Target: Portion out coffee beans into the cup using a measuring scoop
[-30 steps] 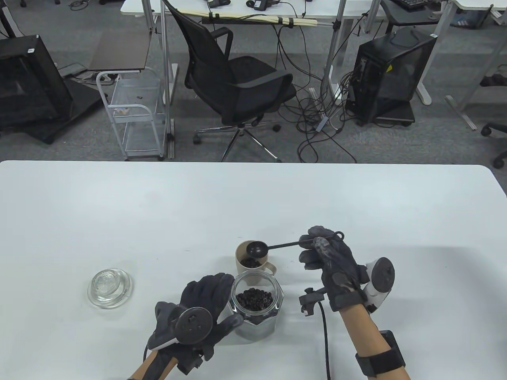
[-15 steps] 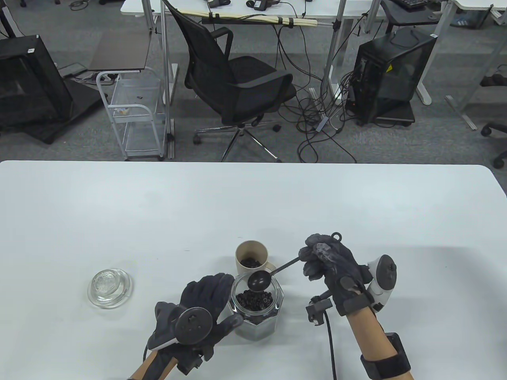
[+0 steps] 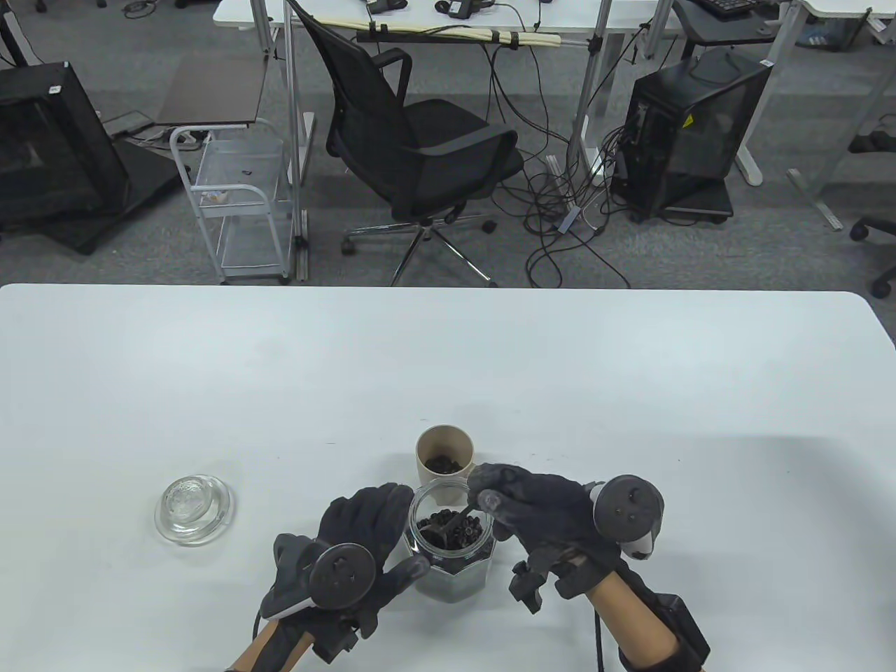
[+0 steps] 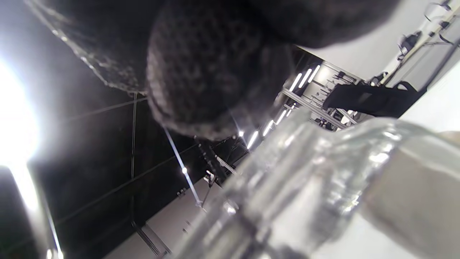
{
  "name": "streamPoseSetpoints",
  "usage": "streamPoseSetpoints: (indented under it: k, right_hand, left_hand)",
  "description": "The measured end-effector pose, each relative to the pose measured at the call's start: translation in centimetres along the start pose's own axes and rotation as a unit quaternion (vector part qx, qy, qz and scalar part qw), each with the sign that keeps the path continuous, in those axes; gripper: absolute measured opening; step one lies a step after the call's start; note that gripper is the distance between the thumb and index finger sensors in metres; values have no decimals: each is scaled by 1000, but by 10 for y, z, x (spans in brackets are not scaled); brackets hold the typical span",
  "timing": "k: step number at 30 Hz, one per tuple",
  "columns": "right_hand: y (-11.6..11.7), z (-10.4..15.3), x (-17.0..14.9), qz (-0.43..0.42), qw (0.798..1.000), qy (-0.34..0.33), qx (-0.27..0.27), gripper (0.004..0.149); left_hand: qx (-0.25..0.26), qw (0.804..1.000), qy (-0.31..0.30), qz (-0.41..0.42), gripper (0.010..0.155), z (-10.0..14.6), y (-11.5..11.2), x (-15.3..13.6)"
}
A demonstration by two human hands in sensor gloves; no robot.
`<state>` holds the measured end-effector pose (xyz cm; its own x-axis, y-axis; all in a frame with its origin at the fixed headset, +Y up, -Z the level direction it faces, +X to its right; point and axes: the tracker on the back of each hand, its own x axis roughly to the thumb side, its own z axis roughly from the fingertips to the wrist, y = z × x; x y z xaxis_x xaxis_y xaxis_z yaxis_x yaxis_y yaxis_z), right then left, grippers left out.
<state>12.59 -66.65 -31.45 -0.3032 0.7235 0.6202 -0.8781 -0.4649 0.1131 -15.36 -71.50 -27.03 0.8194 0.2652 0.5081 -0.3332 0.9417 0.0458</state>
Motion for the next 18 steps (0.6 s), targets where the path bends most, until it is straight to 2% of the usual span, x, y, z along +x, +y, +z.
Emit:
streamPoseSetpoints:
  k: [6, 9, 13, 18]
  right_hand:
    - [12, 0, 15, 110, 992, -46, 46, 43]
    - [18, 1, 21, 139, 986, -58, 72, 42]
    - [26, 2, 26, 130, 986, -42, 97, 42]
    - [27, 4, 26, 124, 989, -14, 79, 42]
  left_hand:
    - [0, 1000, 0, 0, 91, 0, 0, 0]
    - [0, 1000, 0, 0, 91, 0, 0, 0]
    - [0, 1000, 0, 0, 91, 0, 0, 0]
    - [0, 1000, 0, 0, 91, 0, 0, 0]
